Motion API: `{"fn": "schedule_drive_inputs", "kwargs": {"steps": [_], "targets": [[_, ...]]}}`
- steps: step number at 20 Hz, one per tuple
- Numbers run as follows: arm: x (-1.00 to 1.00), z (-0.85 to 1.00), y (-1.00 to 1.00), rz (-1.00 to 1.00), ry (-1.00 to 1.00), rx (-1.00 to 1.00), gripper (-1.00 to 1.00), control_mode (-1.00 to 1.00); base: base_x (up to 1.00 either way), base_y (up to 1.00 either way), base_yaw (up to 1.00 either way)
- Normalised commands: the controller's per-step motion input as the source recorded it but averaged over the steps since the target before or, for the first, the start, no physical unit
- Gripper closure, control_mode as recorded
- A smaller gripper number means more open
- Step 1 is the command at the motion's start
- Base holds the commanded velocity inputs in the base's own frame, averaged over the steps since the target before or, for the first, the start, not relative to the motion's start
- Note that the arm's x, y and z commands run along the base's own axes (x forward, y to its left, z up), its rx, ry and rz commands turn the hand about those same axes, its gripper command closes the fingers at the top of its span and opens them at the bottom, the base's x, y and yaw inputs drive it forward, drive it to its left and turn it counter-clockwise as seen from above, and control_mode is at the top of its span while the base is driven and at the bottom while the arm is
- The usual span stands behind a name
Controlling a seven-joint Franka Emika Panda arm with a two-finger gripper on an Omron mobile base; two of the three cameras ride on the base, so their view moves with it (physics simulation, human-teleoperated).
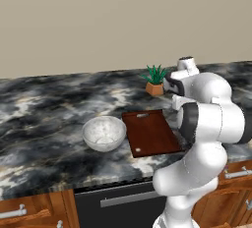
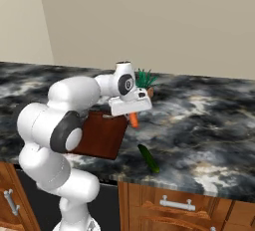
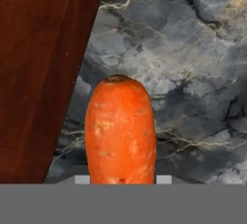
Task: Place the two vegetables and bowl onto the tray for setting up a vegetable dip station.
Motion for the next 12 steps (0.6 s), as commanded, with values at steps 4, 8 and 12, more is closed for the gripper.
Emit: {"fn": "schedule_drive_inputs", "kwargs": {"steps": [4, 8, 12], "targets": [[-0.23, 0.02, 0.83, 0.52, 0.08, 0.0, 1.0, -1.0, 0.0, 0.0, 0.0], [-0.01, 0.0, 0.73, 0.55, 0.09, 0.01, 1.0, -1.0, 0.0, 0.0, 0.0], [0.27, 0.09, 0.27, 0.52, 0.13, 0.12, 1.0, -1.0, 0.0, 0.0, 0.0]]}}
